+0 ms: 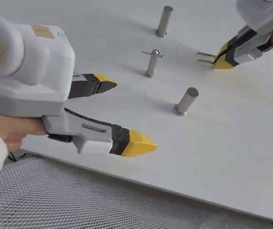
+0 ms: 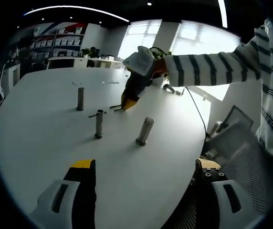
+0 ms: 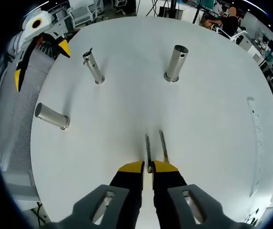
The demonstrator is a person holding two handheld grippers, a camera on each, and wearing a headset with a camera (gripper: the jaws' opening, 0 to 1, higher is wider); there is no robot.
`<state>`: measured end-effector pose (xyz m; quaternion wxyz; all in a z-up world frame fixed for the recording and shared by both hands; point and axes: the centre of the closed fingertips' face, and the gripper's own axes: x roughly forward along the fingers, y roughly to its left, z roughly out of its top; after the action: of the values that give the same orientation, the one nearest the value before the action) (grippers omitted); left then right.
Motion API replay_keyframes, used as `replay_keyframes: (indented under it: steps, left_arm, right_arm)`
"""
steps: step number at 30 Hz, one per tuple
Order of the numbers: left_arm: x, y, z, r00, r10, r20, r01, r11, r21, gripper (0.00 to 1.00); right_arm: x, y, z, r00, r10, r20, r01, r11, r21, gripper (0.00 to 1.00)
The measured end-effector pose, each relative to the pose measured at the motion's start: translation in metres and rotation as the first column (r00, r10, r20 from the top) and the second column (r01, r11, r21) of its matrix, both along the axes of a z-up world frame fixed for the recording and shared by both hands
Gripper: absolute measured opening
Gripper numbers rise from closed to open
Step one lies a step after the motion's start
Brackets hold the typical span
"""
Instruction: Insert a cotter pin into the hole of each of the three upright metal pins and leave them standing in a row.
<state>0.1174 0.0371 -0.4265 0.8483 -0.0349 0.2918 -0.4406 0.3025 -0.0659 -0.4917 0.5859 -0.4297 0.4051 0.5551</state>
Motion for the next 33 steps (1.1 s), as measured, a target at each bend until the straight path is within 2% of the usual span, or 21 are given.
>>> replay_keyframes:
  steps: [6, 12, 14, 17, 22, 25, 31, 33]
  left_arm:
    - [0.009, 0.021, -0.006, 1.000, 0.006, 0.001, -0.006, 1.000, 0.002, 0.83]
    - [0.011, 0.024, -0.009, 1.000, 0.006, 0.000, -0.006, 1.000, 0.009, 0.82]
    - [0.010, 0.024, -0.008, 1.000, -0.001, 0.002, 0.001, 1.000, 0.011, 0.82]
    - [0.012, 0.025, -0.003, 1.000, 0.004, 0.010, -0.004, 1.000, 0.004, 0.82]
    - [0.016, 0.025, -0.004, 1.000, 0.010, 0.022, -0.011, 1.000, 0.007, 0.82]
    - [0.016, 0.025, -0.005, 1.000, 0.011, 0.012, -0.011, 1.000, 0.020, 0.82]
    - [0.017, 0.025, -0.002, 0.999, 0.027, 0.023, -0.027, 1.000, 0.008, 0.82]
    - [0.017, 0.025, -0.002, 0.999, 0.035, 0.018, -0.035, 0.999, 0.003, 0.82]
  right_arm:
    - [0.006, 0.000, -0.003, 1.000, 0.022, 0.012, -0.022, 0.999, -0.034, 0.00]
    - [0.014, 0.000, -0.005, 1.000, 0.002, 0.009, -0.001, 0.998, -0.057, 0.00]
    - [0.015, 0.000, -0.006, 1.000, 0.008, 0.014, -0.007, 0.998, -0.059, 0.00]
    - [0.017, 0.000, -0.007, 0.999, -0.020, 0.025, 0.022, 0.998, -0.060, 0.00]
    - [0.016, 0.001, -0.007, 0.998, 0.015, 0.065, -0.010, 0.998, -0.067, 0.00]
    - [0.019, 0.002, -0.009, 0.994, 0.052, 0.096, -0.045, 0.996, -0.076, 0.00]
    - [0.018, 0.002, -0.007, 0.993, 0.063, 0.102, -0.055, 0.995, -0.083, 0.00]
    - [0.020, 0.000, -0.007, 0.992, 0.070, 0.109, -0.059, 0.993, -0.102, 0.00]
